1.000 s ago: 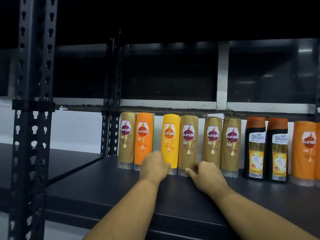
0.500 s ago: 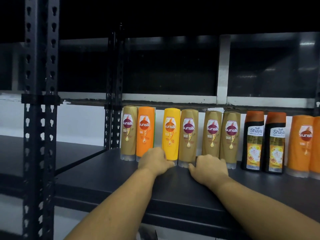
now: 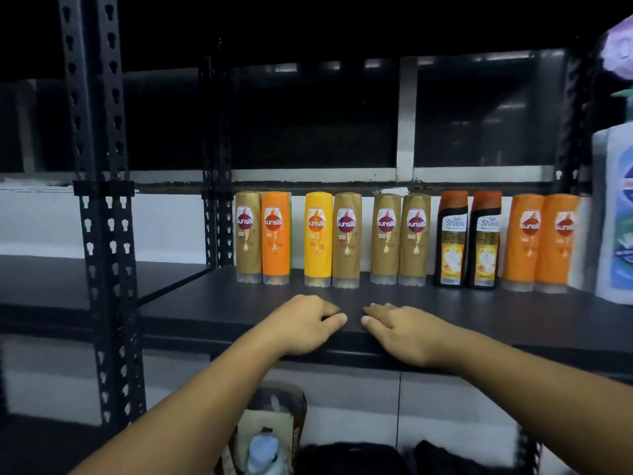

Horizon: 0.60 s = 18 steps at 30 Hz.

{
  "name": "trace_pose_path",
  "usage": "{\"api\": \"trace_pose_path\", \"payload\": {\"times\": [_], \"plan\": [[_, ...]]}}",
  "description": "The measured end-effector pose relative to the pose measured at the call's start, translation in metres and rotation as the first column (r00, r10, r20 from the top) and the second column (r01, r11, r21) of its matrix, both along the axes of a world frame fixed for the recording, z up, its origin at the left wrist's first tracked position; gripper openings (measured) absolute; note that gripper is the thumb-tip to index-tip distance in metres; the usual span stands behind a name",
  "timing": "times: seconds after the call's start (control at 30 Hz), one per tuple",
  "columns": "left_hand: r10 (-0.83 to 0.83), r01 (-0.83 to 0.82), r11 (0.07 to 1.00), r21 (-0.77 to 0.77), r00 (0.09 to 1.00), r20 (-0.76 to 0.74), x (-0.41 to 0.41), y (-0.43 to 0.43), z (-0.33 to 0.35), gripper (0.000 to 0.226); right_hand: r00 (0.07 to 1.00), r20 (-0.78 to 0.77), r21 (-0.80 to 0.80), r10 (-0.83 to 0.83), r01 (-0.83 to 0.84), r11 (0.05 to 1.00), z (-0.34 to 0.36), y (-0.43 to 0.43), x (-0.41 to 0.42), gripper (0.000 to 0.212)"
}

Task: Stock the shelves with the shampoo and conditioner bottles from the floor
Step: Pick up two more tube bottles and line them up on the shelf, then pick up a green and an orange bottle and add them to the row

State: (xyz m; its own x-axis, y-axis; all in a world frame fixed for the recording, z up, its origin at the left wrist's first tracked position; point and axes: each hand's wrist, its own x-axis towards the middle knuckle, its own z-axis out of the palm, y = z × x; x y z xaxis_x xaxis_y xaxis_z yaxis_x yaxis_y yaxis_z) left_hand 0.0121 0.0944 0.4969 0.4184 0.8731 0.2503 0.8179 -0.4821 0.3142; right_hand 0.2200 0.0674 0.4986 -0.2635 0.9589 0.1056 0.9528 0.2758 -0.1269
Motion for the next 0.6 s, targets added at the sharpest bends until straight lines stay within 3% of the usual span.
{"api": "trace_pose_path", "payload": {"times": [0.13,0.27,0.33,0.5,0.6], "plan": [[-0.011,0.014,0.988,0.151,1.0,-0.019,0.012,-0.048,-0.025,0.052,0.999,-0.001,0.095,0.045,-0.045,0.994,-0.015,-0.049,-0.002,0.056],[-0.12,0.074,0.975,0.211,0.969,0.214,0.02,-0.092,-0.056,0.045,0.983,-0.146,0.161,0.111,-0.087,0.983,-0.04,-0.091,0.001,0.058],[-0.104,0.071,0.985,0.158,0.973,0.206,0.022,-0.106,-0.083,0.049,0.973,-0.201,0.146,0.11,-0.082,0.986,-0.062,-0.111,0.004,0.058],[-0.062,0.065,0.998,-0.015,0.991,0.115,0.024,-0.126,-0.189,0.041,0.987,-0.155,-0.037,0.05,-0.056,0.998,-0.155,-0.138,0.013,0.054],[-0.024,0.028,0.97,-0.241,1.0,0.02,0.025,-0.139,-0.261,0.048,0.994,-0.11,-0.232,0.011,-0.037,0.972,-0.232,-0.143,0.018,0.058]]}}
